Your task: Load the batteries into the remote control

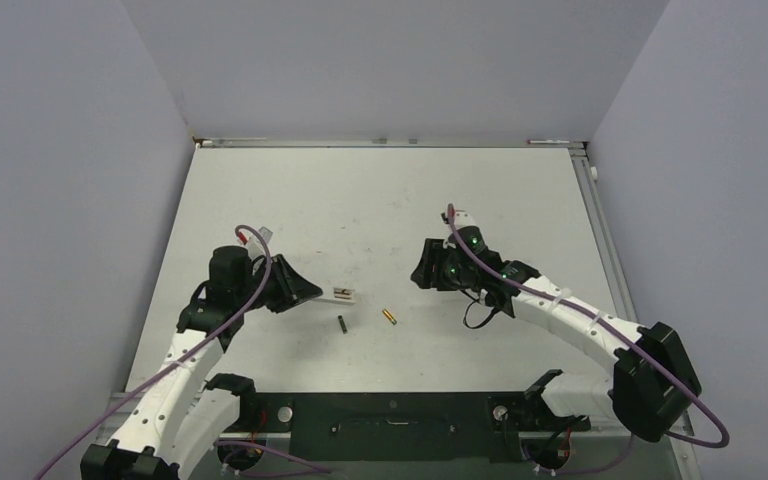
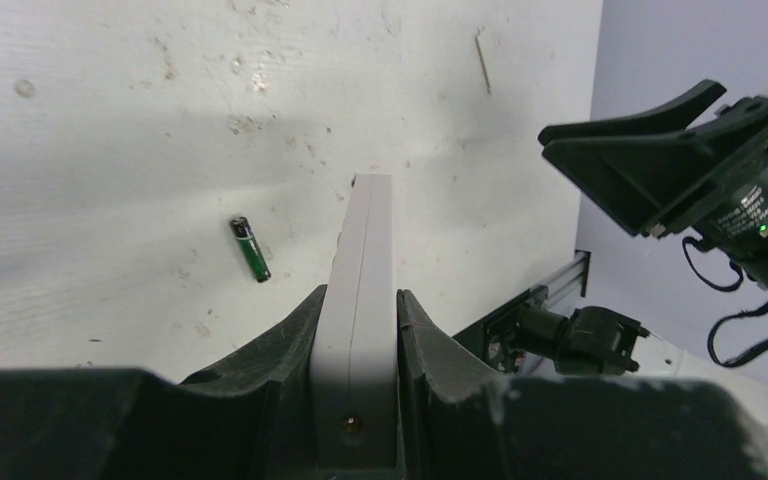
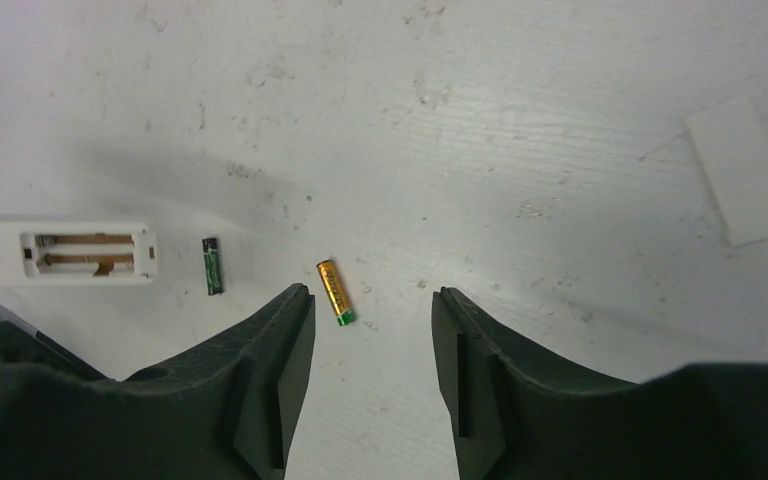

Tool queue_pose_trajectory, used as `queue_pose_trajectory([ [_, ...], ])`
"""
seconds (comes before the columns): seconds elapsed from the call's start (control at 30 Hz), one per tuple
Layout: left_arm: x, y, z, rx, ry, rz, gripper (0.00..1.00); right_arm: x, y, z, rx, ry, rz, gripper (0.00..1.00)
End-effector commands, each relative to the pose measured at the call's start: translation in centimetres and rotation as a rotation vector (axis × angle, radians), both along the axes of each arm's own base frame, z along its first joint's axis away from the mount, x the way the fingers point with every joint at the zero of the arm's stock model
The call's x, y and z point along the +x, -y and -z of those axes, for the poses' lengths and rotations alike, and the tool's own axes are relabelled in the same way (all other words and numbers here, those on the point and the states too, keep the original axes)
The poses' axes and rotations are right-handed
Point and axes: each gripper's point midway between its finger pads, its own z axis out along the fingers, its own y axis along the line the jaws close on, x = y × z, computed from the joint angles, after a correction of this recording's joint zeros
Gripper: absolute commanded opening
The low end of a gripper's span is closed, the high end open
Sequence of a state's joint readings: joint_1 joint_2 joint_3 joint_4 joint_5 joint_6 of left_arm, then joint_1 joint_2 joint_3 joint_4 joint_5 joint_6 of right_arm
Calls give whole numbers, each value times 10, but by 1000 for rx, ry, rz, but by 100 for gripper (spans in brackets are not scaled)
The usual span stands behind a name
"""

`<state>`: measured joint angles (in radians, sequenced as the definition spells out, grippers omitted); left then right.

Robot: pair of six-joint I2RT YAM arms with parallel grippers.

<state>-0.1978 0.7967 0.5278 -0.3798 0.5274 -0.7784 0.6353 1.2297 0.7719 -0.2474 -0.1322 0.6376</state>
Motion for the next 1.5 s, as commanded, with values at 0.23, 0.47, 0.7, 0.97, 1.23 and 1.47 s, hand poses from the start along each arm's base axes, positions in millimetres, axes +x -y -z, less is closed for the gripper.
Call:
queue_pose_trajectory([
  [0.23,23,-38,-39,246,136,-80,0,-23,-73,13,-101,24,-158,43],
  [0.47,28,-59,-42,351,153,-151,0,-39,-113,28,-143,28,-233,42],
  [0.7,28,-64,-39,370,152,-173,0,-50,-152,41,-156,24,-288,42],
  [0.97,27,-67,-39,381,153,-187,0,-52,-178,57,-176,23,-299,41],
  [1.23,27,-68,-39,383,151,-195,0,-51,-193,67,-202,25,-300,40],
  [1.47,26,-71,-39,388,147,-210,0,-53,-194,81,-261,30,-291,38],
])
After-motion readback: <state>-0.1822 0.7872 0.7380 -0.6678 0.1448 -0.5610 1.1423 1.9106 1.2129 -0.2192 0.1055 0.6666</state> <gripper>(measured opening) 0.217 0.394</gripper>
